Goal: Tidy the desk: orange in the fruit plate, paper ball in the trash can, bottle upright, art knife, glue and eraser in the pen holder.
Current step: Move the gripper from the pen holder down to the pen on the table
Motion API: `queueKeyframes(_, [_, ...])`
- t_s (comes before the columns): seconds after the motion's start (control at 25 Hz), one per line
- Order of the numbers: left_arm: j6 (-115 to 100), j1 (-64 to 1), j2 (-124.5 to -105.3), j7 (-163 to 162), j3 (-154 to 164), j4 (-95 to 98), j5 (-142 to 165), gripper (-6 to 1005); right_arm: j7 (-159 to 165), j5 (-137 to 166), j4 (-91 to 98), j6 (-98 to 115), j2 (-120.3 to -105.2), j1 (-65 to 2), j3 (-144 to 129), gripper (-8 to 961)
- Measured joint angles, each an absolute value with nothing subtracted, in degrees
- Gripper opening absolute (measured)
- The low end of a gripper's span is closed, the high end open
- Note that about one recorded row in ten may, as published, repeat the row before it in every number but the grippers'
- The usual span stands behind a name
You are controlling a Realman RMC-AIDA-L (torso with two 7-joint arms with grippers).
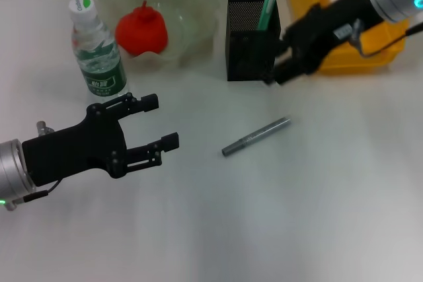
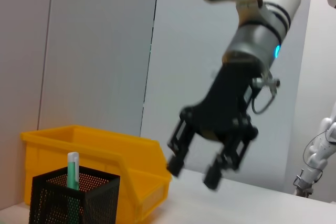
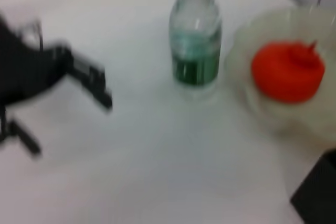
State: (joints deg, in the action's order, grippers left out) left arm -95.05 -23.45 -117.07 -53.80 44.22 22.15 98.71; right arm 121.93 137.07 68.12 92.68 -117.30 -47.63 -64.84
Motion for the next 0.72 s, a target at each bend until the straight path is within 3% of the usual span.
queueKeyframes(0.28, [-94.92,-23.47,-117.13,-54.18,43.77,22.22,98.56,796,113.76,144.82,56.81,91.66,-118.36,-51.62,-65.66,570])
queueKeyframes(0.72, [-94.83,-23.39,-117.0,-55.44,43.35,22.24,98.42,796,102.52,144.71,45.63,81.04,-119.14,-52.12,-69.23,567])
